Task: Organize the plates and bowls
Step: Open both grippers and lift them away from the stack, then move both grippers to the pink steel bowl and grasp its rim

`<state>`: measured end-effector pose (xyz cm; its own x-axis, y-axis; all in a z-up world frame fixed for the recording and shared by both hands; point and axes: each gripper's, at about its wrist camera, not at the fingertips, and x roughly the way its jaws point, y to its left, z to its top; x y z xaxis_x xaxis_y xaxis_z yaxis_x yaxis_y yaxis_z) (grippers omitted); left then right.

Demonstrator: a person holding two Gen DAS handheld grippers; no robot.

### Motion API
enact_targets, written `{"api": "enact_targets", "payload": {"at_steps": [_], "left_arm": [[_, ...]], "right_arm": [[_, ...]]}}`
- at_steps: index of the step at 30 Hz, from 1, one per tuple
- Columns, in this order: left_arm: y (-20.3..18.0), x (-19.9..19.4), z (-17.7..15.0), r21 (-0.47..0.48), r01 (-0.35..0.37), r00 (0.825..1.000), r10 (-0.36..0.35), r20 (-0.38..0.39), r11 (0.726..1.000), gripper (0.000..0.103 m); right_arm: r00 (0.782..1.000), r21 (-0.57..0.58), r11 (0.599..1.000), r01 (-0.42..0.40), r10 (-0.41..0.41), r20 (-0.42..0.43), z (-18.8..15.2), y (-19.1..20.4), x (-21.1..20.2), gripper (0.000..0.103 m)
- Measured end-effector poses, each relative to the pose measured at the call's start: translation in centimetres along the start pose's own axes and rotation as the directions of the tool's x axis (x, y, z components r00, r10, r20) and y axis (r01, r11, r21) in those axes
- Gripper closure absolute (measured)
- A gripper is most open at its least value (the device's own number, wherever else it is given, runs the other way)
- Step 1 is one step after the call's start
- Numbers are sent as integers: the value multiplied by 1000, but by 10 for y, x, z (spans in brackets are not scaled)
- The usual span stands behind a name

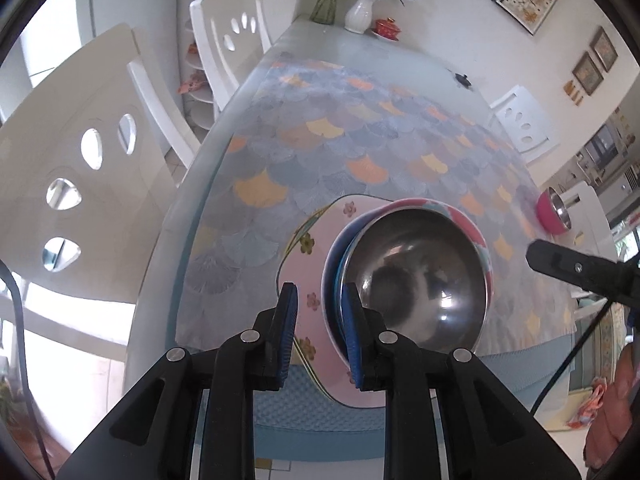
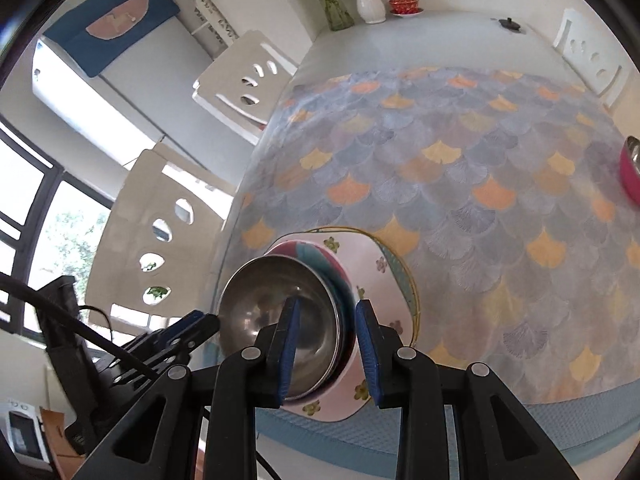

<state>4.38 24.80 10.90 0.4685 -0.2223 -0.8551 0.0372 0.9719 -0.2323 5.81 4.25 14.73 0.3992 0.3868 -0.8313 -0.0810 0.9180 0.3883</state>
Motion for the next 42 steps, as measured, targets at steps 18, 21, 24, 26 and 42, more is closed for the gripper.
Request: {"api": "enact_targets", "payload": {"at_steps": [18,21,24,26,42], "left_arm": [[-118,-67,69,135,55,969,-85,233,989,83],[-156,-58,82,173,83,966,-121,226,982,76],[-196,-47,93,208,112,965,-156,210,972,76],[-224,-39,99,232,131,964,-178,197,964,76],[-395,37,114,395,238,957,-284,62,887,36]], "right_arm": [[977,-21,999,-36,39,209,18,-63,-90,74],[975,20,999,-36,31,219,21,-92,-101,74],[973,64,997,-37,22,229,23,-122,-111,73],[971,106,994,-33,6,238,24,-148,-120,73],[956,375,927,-2,-108,271,39,-324,-162,52]]}}
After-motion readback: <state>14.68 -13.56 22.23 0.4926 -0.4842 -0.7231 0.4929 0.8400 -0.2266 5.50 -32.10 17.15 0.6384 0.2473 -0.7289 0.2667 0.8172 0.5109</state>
